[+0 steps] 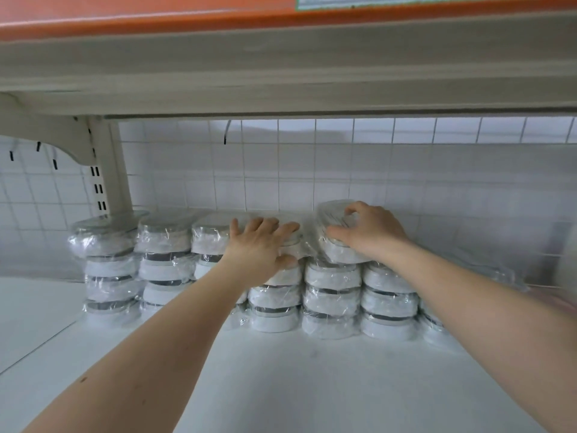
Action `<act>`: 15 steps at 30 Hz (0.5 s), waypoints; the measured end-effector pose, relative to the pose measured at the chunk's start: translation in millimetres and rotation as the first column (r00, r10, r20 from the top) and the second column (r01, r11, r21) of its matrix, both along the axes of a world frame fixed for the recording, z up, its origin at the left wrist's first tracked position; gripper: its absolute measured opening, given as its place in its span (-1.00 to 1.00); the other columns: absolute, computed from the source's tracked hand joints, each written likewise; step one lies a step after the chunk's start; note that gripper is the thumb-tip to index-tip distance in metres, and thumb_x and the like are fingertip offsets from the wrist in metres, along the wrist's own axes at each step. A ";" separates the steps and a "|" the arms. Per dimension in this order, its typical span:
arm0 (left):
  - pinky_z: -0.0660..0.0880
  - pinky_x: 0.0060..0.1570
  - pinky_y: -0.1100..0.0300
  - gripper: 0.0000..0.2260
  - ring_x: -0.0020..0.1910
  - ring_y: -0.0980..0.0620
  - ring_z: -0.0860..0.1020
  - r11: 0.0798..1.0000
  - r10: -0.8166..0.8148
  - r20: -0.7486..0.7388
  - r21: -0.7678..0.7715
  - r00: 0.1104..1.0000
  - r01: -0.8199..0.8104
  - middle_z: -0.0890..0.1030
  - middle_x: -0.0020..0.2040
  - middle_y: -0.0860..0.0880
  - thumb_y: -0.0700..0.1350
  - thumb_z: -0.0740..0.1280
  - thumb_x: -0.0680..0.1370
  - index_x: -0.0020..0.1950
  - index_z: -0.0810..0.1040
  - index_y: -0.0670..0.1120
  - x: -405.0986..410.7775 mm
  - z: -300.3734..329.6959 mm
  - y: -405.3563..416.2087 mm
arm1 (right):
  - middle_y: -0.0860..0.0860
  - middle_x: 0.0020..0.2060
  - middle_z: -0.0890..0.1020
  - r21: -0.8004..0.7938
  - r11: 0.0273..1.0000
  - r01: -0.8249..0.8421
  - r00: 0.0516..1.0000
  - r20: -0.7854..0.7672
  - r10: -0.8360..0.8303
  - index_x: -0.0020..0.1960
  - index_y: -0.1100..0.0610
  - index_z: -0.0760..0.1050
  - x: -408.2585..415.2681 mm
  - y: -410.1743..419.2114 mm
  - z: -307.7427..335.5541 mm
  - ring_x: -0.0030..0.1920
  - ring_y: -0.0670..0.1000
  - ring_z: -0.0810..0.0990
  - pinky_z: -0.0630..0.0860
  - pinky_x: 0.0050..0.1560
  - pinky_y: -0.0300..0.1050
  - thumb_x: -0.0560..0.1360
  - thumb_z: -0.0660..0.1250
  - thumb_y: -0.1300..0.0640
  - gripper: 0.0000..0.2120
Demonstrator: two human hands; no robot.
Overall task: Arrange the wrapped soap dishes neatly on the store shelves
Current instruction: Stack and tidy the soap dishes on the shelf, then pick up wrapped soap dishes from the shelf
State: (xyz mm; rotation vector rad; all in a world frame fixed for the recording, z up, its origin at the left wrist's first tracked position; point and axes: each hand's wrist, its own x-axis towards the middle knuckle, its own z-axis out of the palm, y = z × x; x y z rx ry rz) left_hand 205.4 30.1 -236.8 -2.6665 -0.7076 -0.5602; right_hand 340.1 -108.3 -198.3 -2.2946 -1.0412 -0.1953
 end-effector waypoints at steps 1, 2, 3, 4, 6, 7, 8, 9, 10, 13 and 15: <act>0.11 0.38 -0.17 -0.43 0.44 -0.02 0.19 1.000 0.018 0.007 0.020 1.000 -0.018 0.23 0.45 0.06 0.26 0.13 0.54 0.50 0.06 0.16 1.6 -2.2 1.5 | 0.05 0.27 0.43 0.004 1.000 0.011 1.000 0.010 -0.011 0.33 0.02 0.37 -0.6 5.4 -0.6 0.23 0.10 0.45 0.38 0.07 -0.09 0.38 0.30 -0.29 -0.38; 0.12 0.38 -0.17 -0.42 0.44 -0.03 0.19 0.999 0.025 0.013 0.038 1.000 -0.026 0.24 0.45 0.07 0.26 0.13 0.54 0.50 0.06 0.14 3.2 -2.3 1.0 | 0.06 0.29 0.40 0.005 1.000 0.024 0.999 0.028 -0.024 0.31 0.03 0.38 -1.8 10.6 -2.0 0.24 0.11 0.43 0.38 0.10 -0.08 0.40 0.27 -0.30 -0.40; 0.13 0.37 -0.16 -0.42 0.43 -0.03 0.21 0.999 0.024 0.017 0.036 1.000 -0.024 0.25 0.44 0.06 0.25 0.14 0.54 0.50 0.08 0.13 4.6 -3.0 -0.2 | 0.07 0.30 0.38 0.000 0.999 0.038 0.998 0.045 -0.038 0.29 0.04 0.40 -2.7 15.8 -4.3 0.26 0.12 0.41 0.38 0.14 -0.05 0.43 0.24 -0.29 -0.44; 0.16 0.34 -0.16 -0.41 0.42 -0.04 0.24 0.999 0.018 0.018 0.037 1.000 -0.019 0.29 0.43 0.05 0.25 0.18 0.52 0.49 0.12 0.11 5.1 -4.5 -0.1 | 0.08 0.30 0.37 -0.017 0.998 0.054 0.997 0.059 -0.053 0.27 0.05 0.41 -3.5 20.7 -7.1 0.28 0.14 0.38 0.38 0.18 -0.03 0.46 0.20 -0.29 -0.47; 0.34 0.17 -0.26 -0.39 0.26 -0.11 0.46 0.995 -0.022 0.053 0.099 0.998 0.017 0.50 0.28 -0.03 0.22 0.39 0.40 0.38 0.39 0.03 3.3 -5.1 -0.7 | 0.10 0.27 0.41 -0.092 0.992 0.090 0.993 0.081 -0.083 0.27 0.07 0.41 -5.8 30.8 -13.7 0.28 0.17 0.34 0.37 0.20 0.03 0.52 0.08 -0.28 -0.47; 0.44 0.03 -0.30 -0.38 0.11 -0.15 0.56 0.992 -0.041 0.074 0.125 0.996 0.032 0.59 0.14 -0.07 0.19 0.50 0.29 0.27 0.52 -0.02 2.4 -4.6 -0.9 | 0.12 0.27 0.41 -0.133 0.985 0.112 0.990 0.101 -0.099 0.30 0.08 0.39 -7.2 35.9 -17.0 0.28 0.18 0.31 0.36 0.21 0.05 0.54 0.01 -0.27 -0.46; 0.46 -0.04 -0.31 -0.39 0.05 -0.16 0.59 0.985 -0.069 0.117 0.164 0.991 0.049 0.62 0.09 -0.08 0.18 0.53 0.25 0.23 0.56 -0.04 3.6 -4.6 0.3 | 0.12 0.28 0.39 -0.164 0.977 0.136 0.985 0.125 -0.117 0.33 0.08 0.36 -8.6 40.5 -19.5 0.29 0.19 0.29 0.34 0.22 0.07 0.55 -0.04 -0.27 -0.44; 0.42 0.06 -0.31 -0.39 0.15 -0.15 0.54 0.993 -0.046 0.095 0.116 0.994 0.035 0.58 0.18 -0.06 0.19 0.47 0.32 0.30 0.49 -0.01 3.8 -3.2 -1.7 | 0.13 0.30 0.37 -0.184 0.970 0.159 0.981 0.141 -0.135 0.35 0.09 0.34 -9.9 44.3 -20.8 0.31 0.20 0.27 0.31 0.23 0.10 0.56 -0.07 -0.27 -0.43; 0.32 0.22 -0.25 -0.40 0.30 -0.11 0.43 0.996 -0.024 0.073 0.092 0.997 0.017 0.46 0.32 -0.02 0.22 0.35 0.43 0.42 0.34 0.04 4.7 -4.7 -2.3 | 0.13 0.31 0.35 -0.191 0.966 0.174 0.979 0.141 -0.148 0.37 0.08 0.31 -11.3 47.1 -20.5 0.32 0.21 0.26 0.29 0.23 0.11 0.57 -0.08 -0.27 -0.43; 0.18 0.33 -0.12 -0.41 0.44 -0.02 0.21 1.000 0.009 0.054 0.019 0.998 -0.010 0.25 0.45 0.08 0.27 0.14 0.52 0.49 0.08 0.14 6.6 -3.1 1.0 | 0.15 0.37 0.29 -0.247 0.959 0.141 0.990 0.053 -0.132 0.43 0.08 0.23 -8.3 49.2 -13.8 0.36 0.22 0.21 0.24 0.29 0.13 0.55 -0.11 -0.31 -0.37; 0.20 0.32 -0.13 -0.41 0.42 -0.04 0.22 0.999 -0.001 0.042 -0.051 0.999 0.004 0.25 0.43 0.07 0.29 0.16 0.49 0.47 0.09 0.16 8.4 3.3 1.5 | 0.14 0.42 0.27 -0.295 0.953 0.070 0.996 -0.034 -0.084 0.47 0.06 0.19 -4.7 44.5 -6.2 0.40 0.22 0.22 0.21 0.35 0.11 0.52 -0.13 -0.37 -0.30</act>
